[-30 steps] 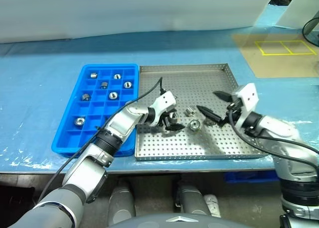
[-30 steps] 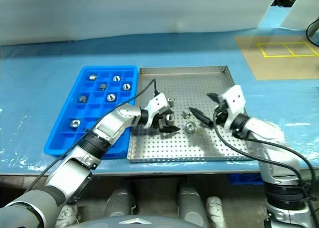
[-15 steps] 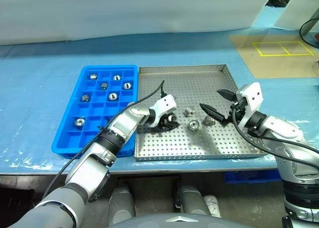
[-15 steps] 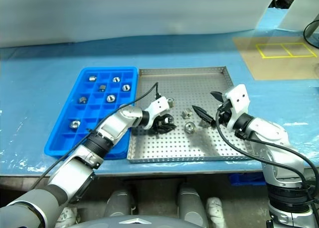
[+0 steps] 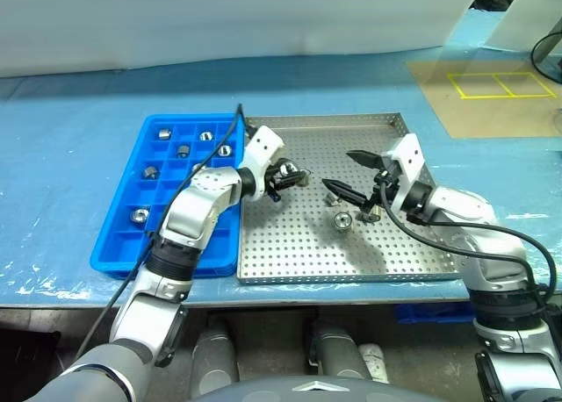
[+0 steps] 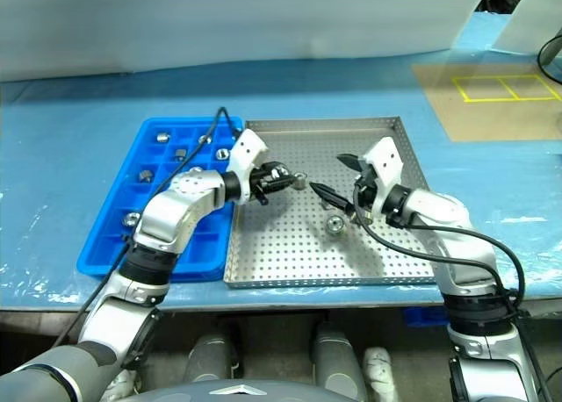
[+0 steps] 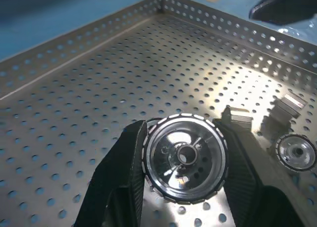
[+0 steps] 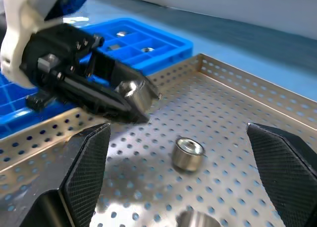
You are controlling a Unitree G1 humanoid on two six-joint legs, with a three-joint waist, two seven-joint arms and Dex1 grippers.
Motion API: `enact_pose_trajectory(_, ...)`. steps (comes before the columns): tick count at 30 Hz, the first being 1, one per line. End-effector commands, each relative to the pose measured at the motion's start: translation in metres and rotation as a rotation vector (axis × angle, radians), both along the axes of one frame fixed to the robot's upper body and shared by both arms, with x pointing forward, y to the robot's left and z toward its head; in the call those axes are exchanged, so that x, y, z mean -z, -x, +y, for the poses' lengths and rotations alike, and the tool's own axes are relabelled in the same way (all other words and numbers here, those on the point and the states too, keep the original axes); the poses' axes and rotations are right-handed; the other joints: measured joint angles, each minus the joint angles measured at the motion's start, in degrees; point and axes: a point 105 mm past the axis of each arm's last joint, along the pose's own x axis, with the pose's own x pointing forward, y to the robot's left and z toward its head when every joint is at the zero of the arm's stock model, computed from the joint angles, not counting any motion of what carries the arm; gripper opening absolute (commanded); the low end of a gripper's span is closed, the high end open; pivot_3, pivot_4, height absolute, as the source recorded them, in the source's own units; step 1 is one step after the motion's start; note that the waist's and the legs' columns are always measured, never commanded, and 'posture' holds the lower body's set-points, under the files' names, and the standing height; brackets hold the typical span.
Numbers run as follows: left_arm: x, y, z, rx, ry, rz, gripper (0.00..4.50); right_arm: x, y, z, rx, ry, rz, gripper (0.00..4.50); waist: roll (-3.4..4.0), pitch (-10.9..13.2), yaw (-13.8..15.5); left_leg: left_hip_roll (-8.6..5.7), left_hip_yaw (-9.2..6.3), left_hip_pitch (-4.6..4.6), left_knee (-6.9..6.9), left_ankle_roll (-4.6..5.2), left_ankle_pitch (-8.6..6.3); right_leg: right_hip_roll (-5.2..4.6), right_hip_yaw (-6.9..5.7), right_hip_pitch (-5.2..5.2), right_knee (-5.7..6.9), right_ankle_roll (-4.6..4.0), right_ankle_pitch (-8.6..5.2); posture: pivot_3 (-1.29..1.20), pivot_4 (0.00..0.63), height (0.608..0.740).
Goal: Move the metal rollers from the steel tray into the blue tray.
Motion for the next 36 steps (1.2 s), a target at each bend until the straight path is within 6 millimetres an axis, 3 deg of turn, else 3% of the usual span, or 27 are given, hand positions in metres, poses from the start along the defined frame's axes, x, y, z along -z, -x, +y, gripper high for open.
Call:
enact_pose_trajectory(1, -0.023, 0.009, 0.017, -0.120, 0.066, -0.083, 1.72, -0.006, -0.005, 0.023, -0.122, 0.015, -0.048, 4.50, 0.00, 0.00, 0.39, 0.01, -0.02, -0.13, 0.01, 0.00, 0.00, 0.00, -0.04, -0.11, 0.01, 0.00, 0.00, -0.05, 0.150, 0.740)
enact_pose_trajectory(7, -0.016, 0.022, 0.059, -0.409, 0.114, -0.119, 1.72, -0.004, -0.017, 0.057, -0.282, 0.044, -0.060, 4.50, 0.00, 0.00, 2.69, 0.06, -0.11, -0.73, 0.08, 0.03, 0.07, 0.00, -0.19, -0.65, 0.15, -0.04, 0.01, 0.08, 0.150, 0.740)
enact_pose_trajectory(14, -0.007, 0.027, 0.102, -0.693, 0.130, -0.175, 1.72, -0.001, -0.021, 0.080, -0.393, 0.064, -0.064, 4.50, -0.06, 0.04, 6.05, 0.05, -0.14, -0.81, 0.14, -0.01, 0.04, -0.07, -0.27, -0.66, 0.18, -0.04, 0.01, 0.18, 0.150, 0.740)
enact_pose_trajectory(18, 0.000, 0.027, 0.120, -0.772, 0.114, -0.177, 1.72, 0.001, -0.021, 0.086, -0.425, 0.066, -0.061, 4.50, -0.09, 0.05, 6.88, 0.04, -0.17, -0.84, 0.17, -0.01, 0.04, -0.09, -0.29, -0.66, 0.20, -0.04, 0.01, 0.20, 0.150, 0.740)
enact_pose_trajectory(26, 0.013, 0.017, 0.139, -0.815, 0.080, -0.150, 1.72, 0.006, -0.019, 0.086, -0.428, 0.071, -0.056, 4.50, -0.10, 0.06, 7.51, 0.05, -0.18, -0.83, 0.19, -0.04, 0.05, -0.08, -0.30, -0.66, 0.25, -0.03, 0.01, 0.18, 0.150, 0.740)
enact_pose_trajectory(34, 0.018, -0.003, 0.135, -0.778, 0.070, -0.141, 1.72, 0.009, -0.015, 0.083, -0.401, 0.062, -0.058, 4.50, -0.11, 0.06, 7.48, 0.05, -0.21, -0.82, 0.21, -0.08, 0.07, -0.07, -0.30, -0.66, 0.29, -0.03, 0.02, 0.14, 0.150, 0.740)
enact_pose_trajectory(36, 0.018, -0.007, 0.131, -0.761, 0.080, -0.141, 2.46, 0.009, -0.015, 0.083, -0.395, 0.062, -0.061, 4.50, -0.11, 0.06, 7.42, 0.04, -0.21, -0.82, 0.22, -0.08, 0.08, -0.08, -0.29, -0.67, 0.30, -0.02, 0.02, 0.13, 0.150, 0.740)
